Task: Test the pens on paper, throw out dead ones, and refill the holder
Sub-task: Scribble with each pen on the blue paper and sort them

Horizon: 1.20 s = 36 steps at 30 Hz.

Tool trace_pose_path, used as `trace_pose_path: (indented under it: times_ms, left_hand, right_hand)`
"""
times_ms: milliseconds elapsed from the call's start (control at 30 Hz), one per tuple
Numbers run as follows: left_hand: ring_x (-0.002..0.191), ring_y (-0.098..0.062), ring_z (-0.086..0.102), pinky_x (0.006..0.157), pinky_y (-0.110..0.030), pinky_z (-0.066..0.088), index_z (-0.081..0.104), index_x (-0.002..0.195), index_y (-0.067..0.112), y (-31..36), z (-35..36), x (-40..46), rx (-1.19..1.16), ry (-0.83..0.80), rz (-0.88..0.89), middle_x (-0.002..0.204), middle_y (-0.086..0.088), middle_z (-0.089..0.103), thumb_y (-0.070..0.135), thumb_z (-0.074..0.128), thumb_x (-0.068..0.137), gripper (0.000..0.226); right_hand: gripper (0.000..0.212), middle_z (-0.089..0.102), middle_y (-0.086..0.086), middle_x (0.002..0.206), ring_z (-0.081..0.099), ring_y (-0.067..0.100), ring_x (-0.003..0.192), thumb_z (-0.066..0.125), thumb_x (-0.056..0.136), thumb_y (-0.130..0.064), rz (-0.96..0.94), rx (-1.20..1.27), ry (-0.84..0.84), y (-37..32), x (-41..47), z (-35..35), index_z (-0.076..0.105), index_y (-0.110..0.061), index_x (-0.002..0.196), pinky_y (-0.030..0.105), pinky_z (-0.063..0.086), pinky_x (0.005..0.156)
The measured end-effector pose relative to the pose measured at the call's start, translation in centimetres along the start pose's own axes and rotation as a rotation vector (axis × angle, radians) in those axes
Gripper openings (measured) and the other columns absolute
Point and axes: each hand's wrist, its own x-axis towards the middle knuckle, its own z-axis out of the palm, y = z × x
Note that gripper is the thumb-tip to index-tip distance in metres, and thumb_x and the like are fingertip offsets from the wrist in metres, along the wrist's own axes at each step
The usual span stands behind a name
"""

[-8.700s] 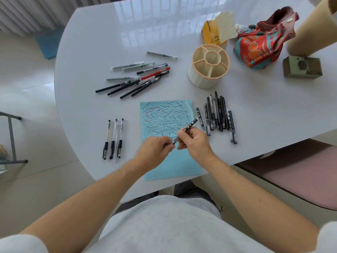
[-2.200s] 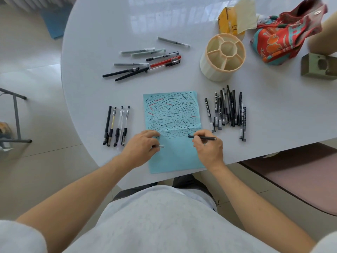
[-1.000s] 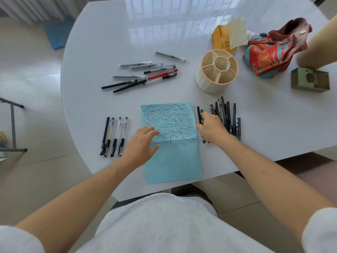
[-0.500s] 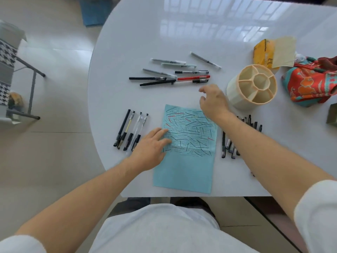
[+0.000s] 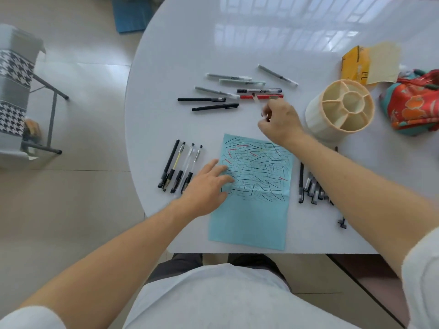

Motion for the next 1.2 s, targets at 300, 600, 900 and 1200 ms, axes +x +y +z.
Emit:
trace_pose_path:
  times_ms: [300, 600, 900, 1200]
  left_hand:
    - [0.102, -0.005, 0.06, 0.089, -0.03, 0.048, 0.056, 0.129, 0.032, 4.1, -1.3, -0.2, -0.297, -0.096, 0.02, 0.109, 0.014, 0.068, 0.04, 0.054, 0.098, 0.032]
    - [0.07, -0.014, 0.057, 0.064, -0.035, 0.048, 0.065, 0.093, 0.025, 5.7, -0.6, -0.8, -0.045, -0.145, 0.223, 0.073, 0.01, 0.067, 0.034, 0.055, 0.098, 0.015]
    - [0.072, -0.023, 0.055, 0.06, -0.036, 0.043, 0.065, 0.09, 0.019, 7.2, -0.4, -0.9, 0.023, -0.029, 0.274, 0.071, 0.001, 0.062, 0.037, 0.053, 0.099, 0.024]
    - [0.075, -0.028, 0.06, 0.064, -0.034, 0.042, 0.072, 0.091, 0.017, 7.1, -0.6, 0.6, 0.092, -0.036, 0.165, 0.076, -0.007, 0.067, 0.039, 0.061, 0.095, 0.025]
  right_hand:
    - [0.004, 0.071, 0.01, 0.066, 0.068, 0.018, 0.054, 0.068, 0.082, -0.017, 0.336, 0.805, -0.067, -1.6, -18.7, 0.6, 0.072, -0.018, 0.08, 0.029, 0.051, 0.052]
    - [0.013, 0.075, 0.014, 0.07, 0.073, 0.03, 0.063, 0.069, 0.093, -0.014, 0.517, 1.105, 0.105, -2.0, -25.5, 3.2, 0.076, -0.007, 0.085, 0.033, 0.058, 0.057]
    - [0.014, 0.074, 0.013, 0.069, 0.07, 0.024, 0.057, 0.068, 0.096, -0.011, 0.691, 1.227, 0.235, -2.6, -26.3, 3.1, 0.074, -0.001, 0.088, 0.028, 0.055, 0.052]
    - [0.016, 0.071, 0.011, 0.061, 0.067, 0.021, 0.049, 0.067, 0.092, -0.013, 0.8, 1.245, 0.413, 0.6, -26.1, 2.1, 0.073, -0.002, 0.082, 0.027, 0.051, 0.043]
